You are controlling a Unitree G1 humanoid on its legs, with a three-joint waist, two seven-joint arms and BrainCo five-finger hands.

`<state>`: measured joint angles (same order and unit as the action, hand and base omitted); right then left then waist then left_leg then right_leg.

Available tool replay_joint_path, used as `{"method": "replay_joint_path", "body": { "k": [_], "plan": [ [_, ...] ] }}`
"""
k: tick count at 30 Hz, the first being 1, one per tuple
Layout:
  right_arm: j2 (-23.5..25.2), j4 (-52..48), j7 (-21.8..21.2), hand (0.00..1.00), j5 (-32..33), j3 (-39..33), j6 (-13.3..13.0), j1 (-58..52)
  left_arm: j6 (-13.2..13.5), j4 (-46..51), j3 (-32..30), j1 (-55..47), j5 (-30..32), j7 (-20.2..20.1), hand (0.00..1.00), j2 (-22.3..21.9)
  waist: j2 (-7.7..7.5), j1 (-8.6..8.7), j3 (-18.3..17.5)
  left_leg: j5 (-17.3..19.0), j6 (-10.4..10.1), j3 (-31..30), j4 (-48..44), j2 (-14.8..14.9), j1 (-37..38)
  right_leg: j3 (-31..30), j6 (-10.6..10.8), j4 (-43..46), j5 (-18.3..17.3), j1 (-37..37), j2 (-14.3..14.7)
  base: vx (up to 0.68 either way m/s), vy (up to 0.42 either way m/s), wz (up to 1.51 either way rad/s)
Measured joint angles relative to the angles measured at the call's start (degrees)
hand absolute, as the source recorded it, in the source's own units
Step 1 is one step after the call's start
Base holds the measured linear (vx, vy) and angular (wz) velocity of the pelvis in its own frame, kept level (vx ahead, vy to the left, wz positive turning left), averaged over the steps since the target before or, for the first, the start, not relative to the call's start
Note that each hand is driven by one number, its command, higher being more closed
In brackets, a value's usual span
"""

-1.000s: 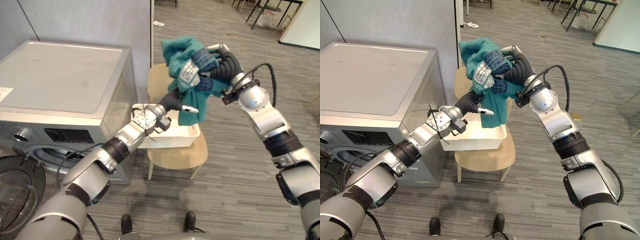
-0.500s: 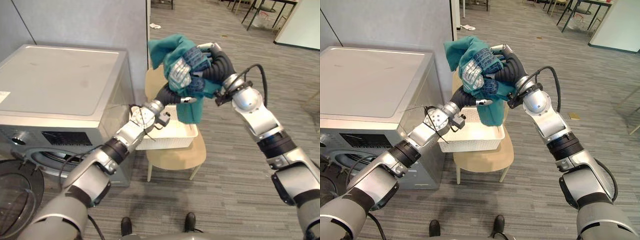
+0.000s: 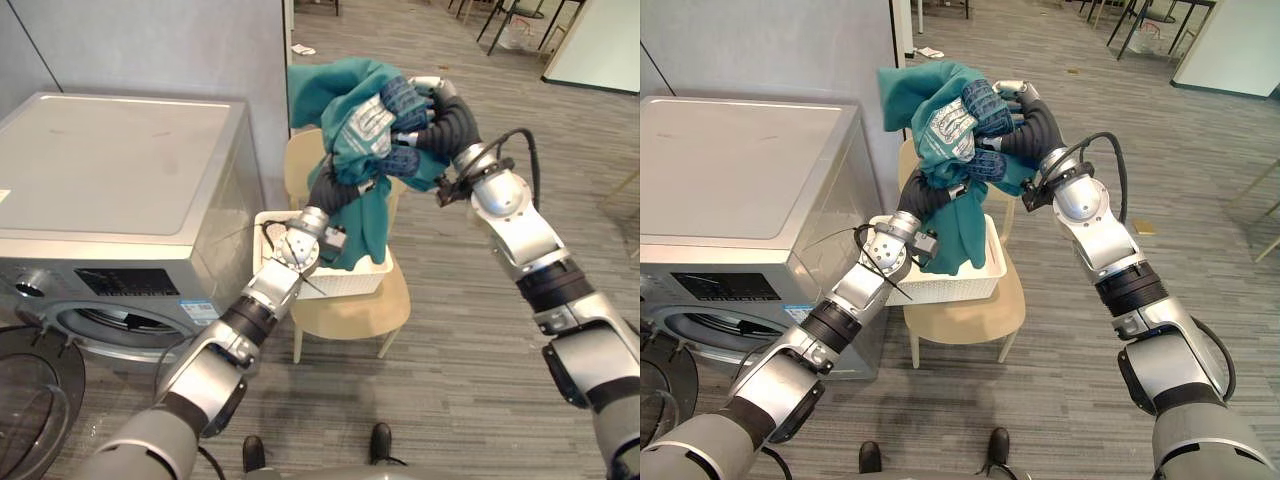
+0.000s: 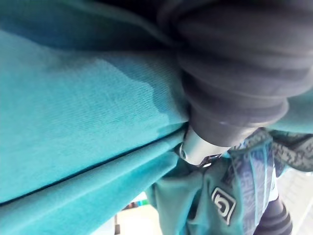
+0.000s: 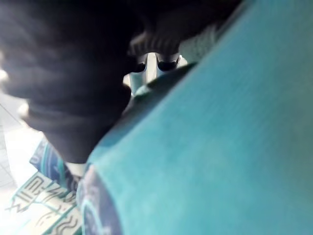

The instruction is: Pick up the laundry basket with both hands and put the clothes into the washing machine.

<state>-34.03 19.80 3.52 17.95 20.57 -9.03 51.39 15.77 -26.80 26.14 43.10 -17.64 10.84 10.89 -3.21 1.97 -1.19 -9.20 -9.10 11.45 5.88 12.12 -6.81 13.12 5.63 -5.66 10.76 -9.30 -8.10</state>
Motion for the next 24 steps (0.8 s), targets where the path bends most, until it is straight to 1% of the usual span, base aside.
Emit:
{"method": "replay_joint_path", "body": {
  "k": [5, 7, 9, 12, 16, 19, 24],
  "plan": [
    [0.00, 2.02, 0.19, 0.00, 0.40, -1.72, 0.04, 1.16, 0.27, 0.00, -2.22, -1.73, 0.58, 1.96, 1.00, -0.67, 0.00, 0.08, 0.00, -0.08, 0.12, 0.07, 0.00, 0.00, 0.04, -0.08, 0.27, 0.00, 0.21, -0.01, 0.02, 0.00, 0.000, 0.00],
    [0.00, 2.63, 0.20, 0.00, 0.63, -2.28, 0.07, 1.17, 0.27, 0.00, -2.39, -2.23, 0.57, 2.01, 1.00, -0.68, 0.00, 0.08, 0.00, -0.07, 0.12, 0.07, 0.00, 0.01, 0.03, -0.07, 0.24, 0.00, 0.23, -0.01, 0.03, 0.00, 0.000, 0.00],
    [0.00, 4.28, 0.19, 0.00, 0.70, -2.31, 0.53, 1.24, 0.27, 0.07, -4.22, -2.23, 0.54, 2.12, 1.00, -1.21, 0.00, -0.10, 0.01, -0.05, 0.14, 0.07, 0.00, 0.01, 0.03, -0.07, 0.25, 0.00, 0.23, 0.00, 0.03, 0.00, 0.000, 0.00],
    [0.00, 4.57, 0.19, 0.00, 0.68, -2.32, 0.58, 1.25, 0.26, 0.09, -4.63, -2.29, 0.44, 3.13, 1.00, -1.43, 0.02, -0.03, 0.02, -0.04, 0.14, 0.06, 0.00, 0.01, 0.01, -0.06, 0.28, 0.00, 0.18, -0.01, 0.02, 0.00, 0.000, 0.00],
    [0.00, 6.38, 0.17, 0.00, 0.67, -2.32, 0.79, 1.66, 0.26, 0.27, -5.02, -2.45, 0.38, 3.25, 1.00, -1.97, 0.04, -0.09, 0.04, 0.06, 0.05, 0.00, 0.00, 0.01, -0.20, -0.03, 0.27, -0.01, 0.13, -0.08, 0.01, 0.00, 0.000, 0.00],
    [0.02, 8.24, 0.22, 0.00, 0.60, -2.36, 1.07, 3.07, 0.26, 0.43, -6.71, -2.46, -0.51, 3.77, 1.00, -2.94, 0.05, -0.20, 0.07, 0.06, 0.05, 0.03, 0.00, 0.01, -0.53, -0.03, 0.27, -0.01, 0.14, -0.50, 0.01, 0.00, 0.000, 0.00],
    [0.02, 9.34, 0.96, 0.00, 0.46, -2.56, 2.05, 3.31, 0.25, 0.42, -6.98, -2.45, -2.07, 4.25, 1.00, -3.55, 0.04, -0.18, 0.25, -0.03, 0.17, 0.08, 0.00, 0.01, -0.91, -0.05, 0.29, 0.00, 0.19, -0.95, 0.02, 0.00, 0.000, 0.00]
  ]
}}
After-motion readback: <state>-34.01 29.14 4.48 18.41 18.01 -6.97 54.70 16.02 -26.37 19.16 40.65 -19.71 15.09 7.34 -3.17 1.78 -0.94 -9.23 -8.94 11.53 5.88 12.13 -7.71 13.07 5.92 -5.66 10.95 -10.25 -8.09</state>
